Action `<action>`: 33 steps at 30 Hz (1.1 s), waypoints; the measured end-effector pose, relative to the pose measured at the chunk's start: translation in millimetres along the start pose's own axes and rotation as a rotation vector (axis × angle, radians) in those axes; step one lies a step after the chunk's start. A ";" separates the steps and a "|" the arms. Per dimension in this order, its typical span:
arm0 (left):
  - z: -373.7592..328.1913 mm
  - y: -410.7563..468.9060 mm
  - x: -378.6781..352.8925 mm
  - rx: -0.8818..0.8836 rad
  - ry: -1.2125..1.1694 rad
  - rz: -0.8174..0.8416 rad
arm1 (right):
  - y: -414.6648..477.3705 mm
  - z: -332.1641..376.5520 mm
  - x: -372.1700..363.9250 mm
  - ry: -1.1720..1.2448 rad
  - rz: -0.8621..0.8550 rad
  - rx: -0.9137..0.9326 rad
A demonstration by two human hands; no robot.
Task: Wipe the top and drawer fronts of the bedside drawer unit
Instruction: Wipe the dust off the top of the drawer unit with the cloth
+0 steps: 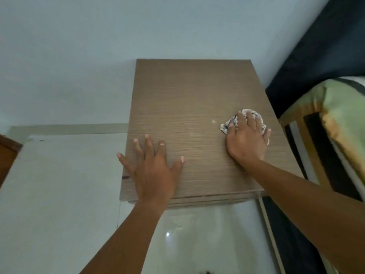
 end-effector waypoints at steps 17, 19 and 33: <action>101.1 -103.3 -7.6 0.216 -0.713 0.017 | -189.0 134.1 -62.1 0.069 0.150 0.391; 111.1 -101.3 -18.7 0.346 -0.918 0.045 | -206.4 165.1 -81.5 0.075 0.244 0.555; 130.8 -75.4 -62.9 0.420 -1.234 0.228 | -119.7 188.4 -96.9 0.082 0.232 0.458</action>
Point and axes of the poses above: each hand's wrist, its own y-axis towards the middle knuckle, its own x-axis out of the back of the hand, z = x × y, the point moved 10 cm from there along y, towards the middle knuckle, and after that the axes turned 11 degrees about y, right-handed, at the moved point
